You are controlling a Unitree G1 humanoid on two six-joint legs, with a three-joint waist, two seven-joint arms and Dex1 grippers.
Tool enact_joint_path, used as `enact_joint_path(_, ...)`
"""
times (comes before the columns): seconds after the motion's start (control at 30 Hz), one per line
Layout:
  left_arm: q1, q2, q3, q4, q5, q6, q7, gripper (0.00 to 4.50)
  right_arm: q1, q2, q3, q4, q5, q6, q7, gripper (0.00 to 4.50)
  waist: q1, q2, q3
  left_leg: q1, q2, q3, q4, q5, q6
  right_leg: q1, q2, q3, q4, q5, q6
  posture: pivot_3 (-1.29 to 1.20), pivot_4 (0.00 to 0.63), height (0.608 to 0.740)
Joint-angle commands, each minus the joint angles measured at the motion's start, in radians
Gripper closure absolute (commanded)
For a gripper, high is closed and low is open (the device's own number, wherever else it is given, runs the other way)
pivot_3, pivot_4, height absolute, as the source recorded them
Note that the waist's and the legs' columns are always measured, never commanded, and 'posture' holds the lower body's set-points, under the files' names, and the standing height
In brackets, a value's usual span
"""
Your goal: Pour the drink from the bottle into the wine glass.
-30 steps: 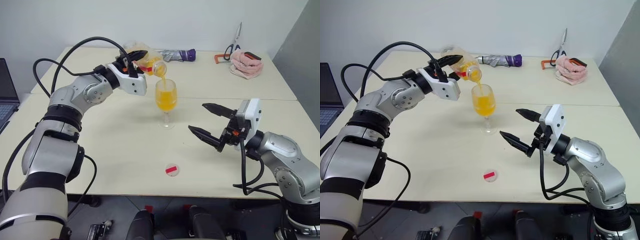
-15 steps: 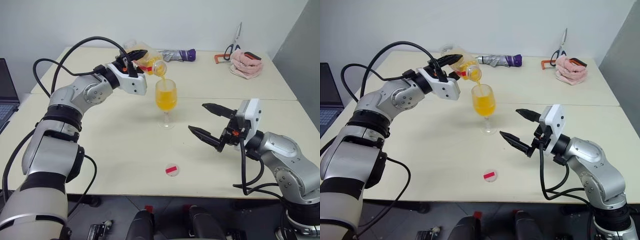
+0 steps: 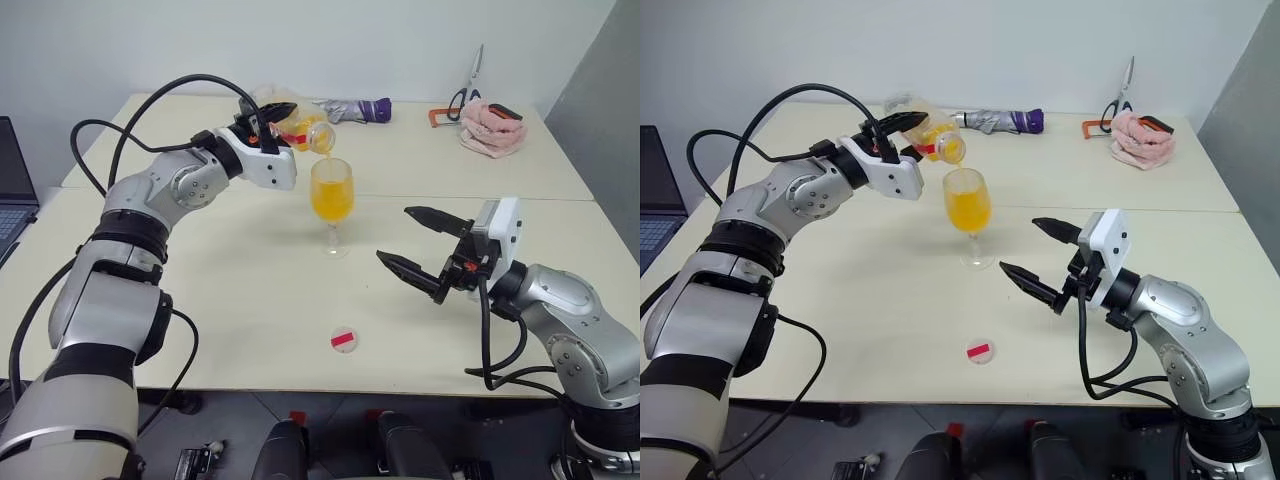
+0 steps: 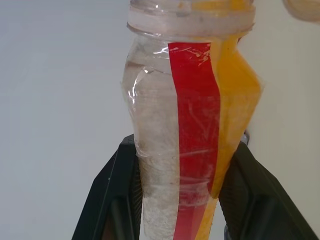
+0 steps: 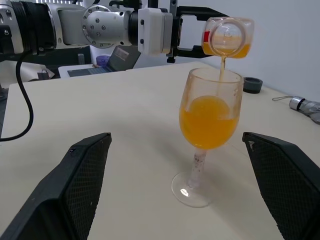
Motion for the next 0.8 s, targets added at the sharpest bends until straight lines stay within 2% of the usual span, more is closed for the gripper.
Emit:
enact_joint_path(0.03, -0.016, -0.013, 0.050, -0.023, -0.091, 0.023, -0.037, 2.83, -0.010, 0.007, -0.016, -0.027, 0.010, -0.026, -0.006, 0.00, 0.000, 0.000, 0.000, 0.000, 0.000, 0.000, 0.000, 0.000, 0.000, 0.000, 0.000, 0.000, 0.000, 0.000, 0.000, 0.00, 0.150, 0.740)
enact_joint_path(0.33, 0.030, -0.055, 0.126, -0.050, -0.263, 0.112, -0.169, 2.83, -0.017, 0.009, -0.004, -0.035, 0.011, -0.030, -0.003, 0.00, -0.002, 0.000, 0.000, 0.000, 0.000, 0.000, 0.000, 0.000, 0.000, 0.000, 0.000, 0.000, 0.001, 0.000, 0.000, 0.00, 0.150, 0.740)
enact_joint_path(0.43, 0.058, -0.084, 0.186, -0.081, -0.378, 0.177, -0.246, 2.83, -0.023, 0.009, -0.003, -0.039, 0.014, -0.029, -0.004, 0.00, -0.001, 0.000, 0.000, 0.000, 0.000, 0.000, 0.000, 0.000, 0.000, 0.000, 0.000, 0.000, 0.001, 0.000, 0.000, 0.00, 0.150, 0.740)
enact_joint_path(0.5, 0.080, -0.114, 0.251, -0.120, -0.488, 0.267, -0.311, 2.83, -0.028, 0.010, -0.003, -0.043, 0.016, -0.029, -0.004, 0.00, -0.001, 0.000, 0.000, 0.000, 0.000, 0.000, 0.001, 0.000, 0.000, 0.000, 0.000, 0.000, 0.001, 0.000, 0.000, 0.00, 0.150, 0.740)
enact_joint_path(0.6, 0.120, -0.121, 0.301, -0.195, -0.564, 0.360, -0.362, 2.83, -0.035, 0.013, -0.004, -0.052, 0.020, -0.027, -0.007, 0.00, -0.003, 0.000, 0.000, 0.000, 0.000, 0.000, 0.001, 0.000, 0.000, 0.000, 0.000, 0.000, 0.001, 0.000, 0.000, 0.00, 0.150, 0.740)
enact_joint_path(0.8, 0.317, -0.111, 0.460, -0.423, -0.773, 0.711, -0.428, 2.83, -0.052, -0.012, 0.046, -0.106, 0.079, 0.052, 0.017, 0.00, -0.014, 0.001, 0.000, 0.001, 0.001, 0.000, 0.001, 0.000, 0.000, 0.000, 0.000, 0.001, 0.002, 0.000, 0.000, 0.00, 0.150, 0.740)
